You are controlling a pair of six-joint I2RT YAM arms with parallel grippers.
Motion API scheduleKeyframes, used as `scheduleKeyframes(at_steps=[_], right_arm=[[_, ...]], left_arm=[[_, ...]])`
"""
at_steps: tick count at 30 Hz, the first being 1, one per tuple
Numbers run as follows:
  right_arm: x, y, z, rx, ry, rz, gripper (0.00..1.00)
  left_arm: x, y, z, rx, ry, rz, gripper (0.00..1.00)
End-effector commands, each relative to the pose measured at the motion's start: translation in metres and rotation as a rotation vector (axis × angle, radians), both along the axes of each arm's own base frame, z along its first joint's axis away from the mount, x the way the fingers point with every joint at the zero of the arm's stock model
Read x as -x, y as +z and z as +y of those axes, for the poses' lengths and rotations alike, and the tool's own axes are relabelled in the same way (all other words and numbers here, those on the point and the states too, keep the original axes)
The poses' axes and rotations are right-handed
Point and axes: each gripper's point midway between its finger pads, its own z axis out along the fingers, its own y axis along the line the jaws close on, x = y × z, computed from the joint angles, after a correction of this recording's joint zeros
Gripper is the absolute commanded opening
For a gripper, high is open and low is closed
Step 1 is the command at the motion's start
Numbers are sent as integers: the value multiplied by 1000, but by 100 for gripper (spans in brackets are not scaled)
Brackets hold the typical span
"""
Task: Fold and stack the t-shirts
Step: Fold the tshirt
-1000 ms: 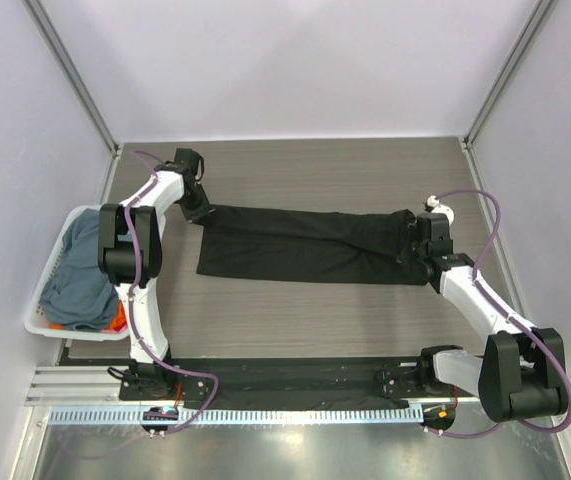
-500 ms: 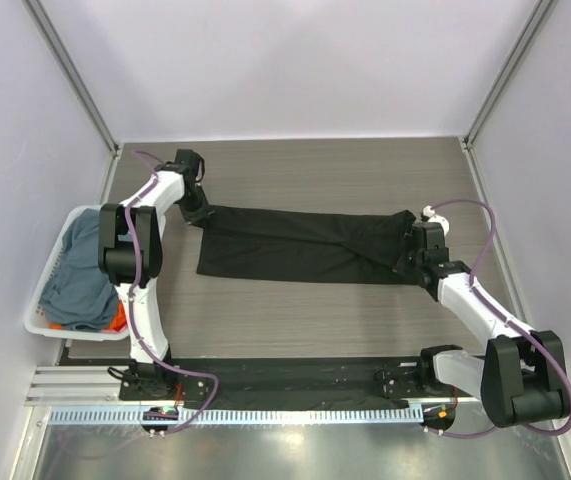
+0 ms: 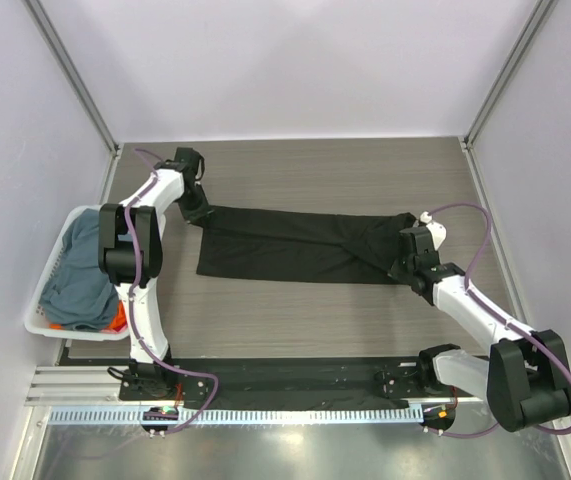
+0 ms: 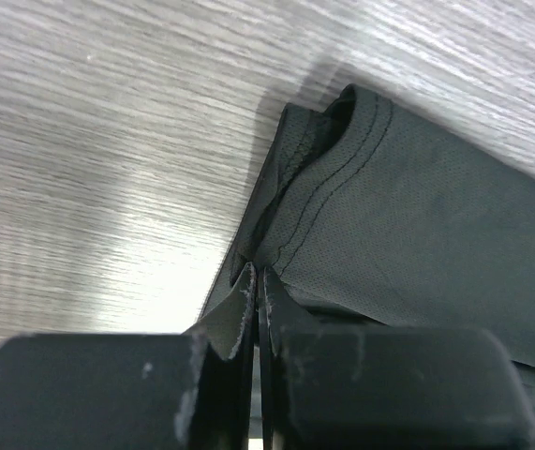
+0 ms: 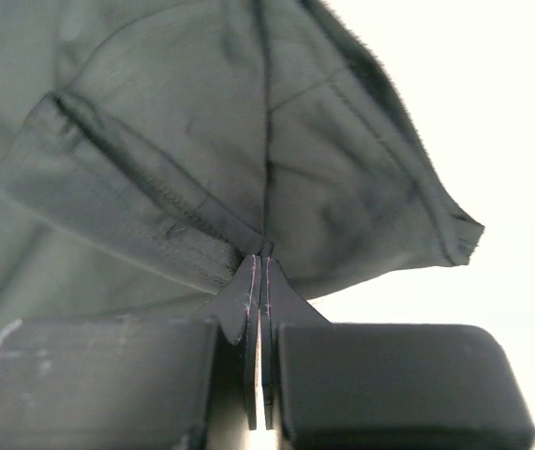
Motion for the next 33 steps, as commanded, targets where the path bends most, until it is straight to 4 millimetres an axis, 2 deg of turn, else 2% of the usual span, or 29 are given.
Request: scheduleKeyframes(at_steps=[1,4,6,7,8,9,10,11,13,14,15,17,18,19,20,21,23,25,26,27,28,33], right_arm=[[0,6,-14,40,-81,-35,1],[-2,7,-5,-3,-45,-57,1],[-4,8,4,-33,-5,-71,1],[-4,9,8,-51,13,-72,7],[-6,16,15,-76,41,-78,12],[-6,19,16,-77,53,-73,16],[0,19,15,-66,60,-44,23],[-5,30,16,-63,67,-61,27],[-3,38,14,-32,102,-42,31],[-9,48,17,-32,120,-55,32],[-11,51,19,-28,139,-56,34],[-21,60,24,-12,195,-74,37],[-24,55,31,-22,241,-53,38],[-33,59,37,-10,303,-81,39],[-40,63,42,-11,340,-97,40],[-42,53,54,-45,403,-57,42],[-56,56,62,-45,448,-54,46],[-64,44,69,-63,482,-18,53],[-72,49,72,-62,492,-30,54],[-76,47,72,-48,508,-26,54],[-82,41,71,-33,507,-10,56],[-94,24,72,11,562,16,57]], left_arm=[[-7,9,5,-33,-16,-19,0],[-9,10,7,-41,-15,-15,0],[-8,12,6,-42,-16,-13,7],[-8,14,6,-44,-14,-13,11],[-9,19,8,-52,-12,-23,19],[-6,23,9,-57,-14,-18,21],[-7,29,10,-63,-20,-27,23],[-8,35,12,-72,-18,-35,27],[-6,57,13,-83,-18,-67,29],[-5,64,12,-81,-21,-81,30],[-6,81,8,-67,-27,-124,30],[-2,94,-8,-36,-62,-161,33],[-1,100,-19,11,-83,-181,34],[4,114,-36,76,-111,-212,34],[7,119,-43,101,-126,-221,35],[13,121,-55,148,-157,-224,35],[26,134,-73,189,-205,-249,35],[41,131,-90,253,-246,-231,35],[49,140,-97,289,-265,-250,35],[52,141,-102,314,-279,-258,35],[64,139,-108,337,-298,-244,35],[89,133,-117,371,-345,-223,36]])
